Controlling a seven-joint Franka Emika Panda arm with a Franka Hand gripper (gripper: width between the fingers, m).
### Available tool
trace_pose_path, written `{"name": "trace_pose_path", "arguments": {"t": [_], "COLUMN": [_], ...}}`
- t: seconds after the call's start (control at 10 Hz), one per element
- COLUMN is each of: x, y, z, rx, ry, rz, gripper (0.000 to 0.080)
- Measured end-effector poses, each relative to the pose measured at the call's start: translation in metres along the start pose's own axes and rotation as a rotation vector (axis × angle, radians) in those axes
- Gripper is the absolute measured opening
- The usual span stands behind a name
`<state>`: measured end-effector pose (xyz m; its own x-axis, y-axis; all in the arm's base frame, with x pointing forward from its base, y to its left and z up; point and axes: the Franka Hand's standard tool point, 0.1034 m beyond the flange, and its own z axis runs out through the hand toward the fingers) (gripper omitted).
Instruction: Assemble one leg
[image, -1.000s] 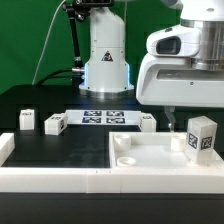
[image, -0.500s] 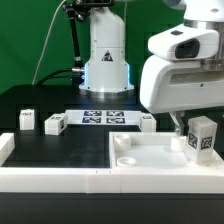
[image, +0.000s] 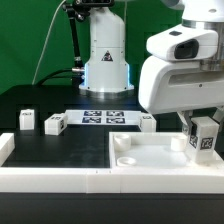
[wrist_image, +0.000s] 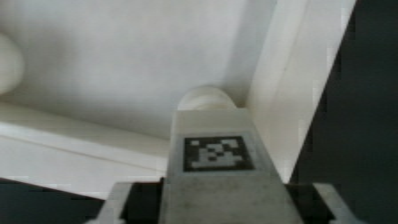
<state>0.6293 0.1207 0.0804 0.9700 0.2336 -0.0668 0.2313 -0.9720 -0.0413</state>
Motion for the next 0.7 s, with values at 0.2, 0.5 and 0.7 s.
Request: {"name": "trace_pose_path", "arguments": {"t": [0.2, 0.5, 0.7], "x": [0.0003, 0.0007, 0.0006], "y": [0.0016, 0.0017, 0.0018], "z": [0.0004, 0.0011, 0.0015], "rx": [0.001, 0.008, 0.02], "ry": [0.014, 0.025, 0.023], "rz": [0.07, 0.406, 0.633], "gripper": [0.0292, 0.0292, 0.0292]}}
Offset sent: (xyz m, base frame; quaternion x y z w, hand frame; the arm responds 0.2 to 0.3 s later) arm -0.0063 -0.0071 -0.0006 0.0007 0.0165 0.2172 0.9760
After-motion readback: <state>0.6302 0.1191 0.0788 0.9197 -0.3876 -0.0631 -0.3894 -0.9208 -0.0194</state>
